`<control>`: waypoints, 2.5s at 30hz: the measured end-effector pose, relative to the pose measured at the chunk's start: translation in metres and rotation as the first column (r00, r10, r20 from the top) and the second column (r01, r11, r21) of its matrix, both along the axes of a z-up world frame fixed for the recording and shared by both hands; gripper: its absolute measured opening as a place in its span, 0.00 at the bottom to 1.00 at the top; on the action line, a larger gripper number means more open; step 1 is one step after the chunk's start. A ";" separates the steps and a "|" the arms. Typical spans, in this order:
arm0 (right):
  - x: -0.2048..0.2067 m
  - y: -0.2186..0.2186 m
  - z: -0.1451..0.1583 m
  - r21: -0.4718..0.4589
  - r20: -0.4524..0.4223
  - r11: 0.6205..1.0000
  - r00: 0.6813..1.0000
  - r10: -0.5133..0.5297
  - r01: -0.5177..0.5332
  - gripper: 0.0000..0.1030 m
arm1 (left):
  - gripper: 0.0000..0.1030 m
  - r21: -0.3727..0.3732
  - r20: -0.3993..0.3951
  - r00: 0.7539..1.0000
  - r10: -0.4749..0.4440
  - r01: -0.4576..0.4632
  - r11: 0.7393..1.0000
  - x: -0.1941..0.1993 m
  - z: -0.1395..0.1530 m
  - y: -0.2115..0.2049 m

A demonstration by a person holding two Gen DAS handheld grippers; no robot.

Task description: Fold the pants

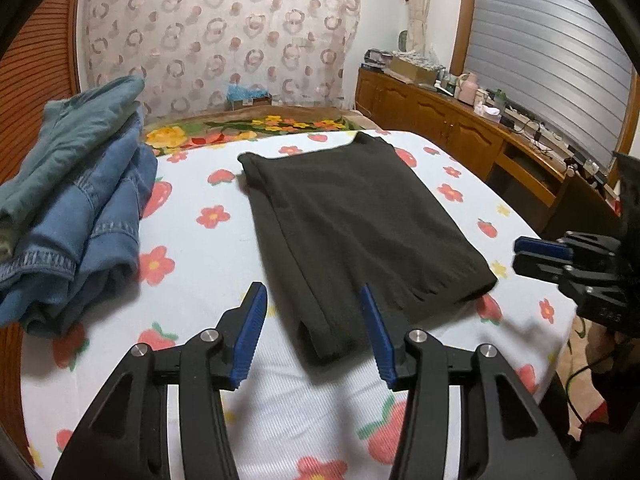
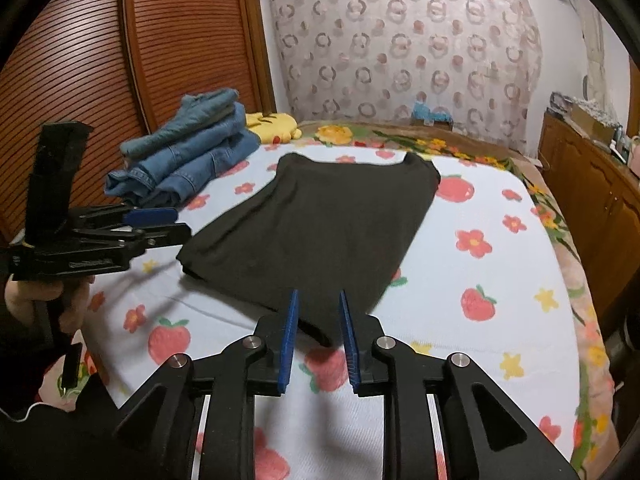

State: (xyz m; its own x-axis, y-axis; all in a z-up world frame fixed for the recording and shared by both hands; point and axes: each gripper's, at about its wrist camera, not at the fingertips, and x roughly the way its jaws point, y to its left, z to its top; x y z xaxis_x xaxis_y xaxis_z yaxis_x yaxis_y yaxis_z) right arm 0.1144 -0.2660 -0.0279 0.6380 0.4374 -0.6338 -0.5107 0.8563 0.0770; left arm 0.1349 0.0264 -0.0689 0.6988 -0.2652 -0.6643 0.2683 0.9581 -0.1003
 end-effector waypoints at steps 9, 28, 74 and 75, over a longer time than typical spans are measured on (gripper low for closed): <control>0.040 0.012 -0.018 -0.026 -0.019 0.999 0.999 -0.030 0.029 0.33 | 0.41 -0.006 -0.021 0.999 -0.042 0.041 0.999 0.039 -0.005 -0.004; 0.080 0.020 -0.027 -0.058 -0.101 0.997 0.994 -0.048 0.043 0.33 | 0.22 0.045 -0.128 0.992 -0.015 0.021 0.999 0.130 -0.028 0.002; 0.100 0.034 -0.041 -0.142 -0.105 0.989 0.993 -0.061 0.046 0.35 | 0.01 0.128 -0.108 0.994 0.032 -0.018 0.992 0.099 -0.027 0.015; 0.100 0.034 -0.041 -0.143 -0.105 0.989 0.993 -0.061 0.046 0.35 | 0.01 0.122 -0.118 0.992 0.043 -0.029 0.992 0.099 -0.028 0.020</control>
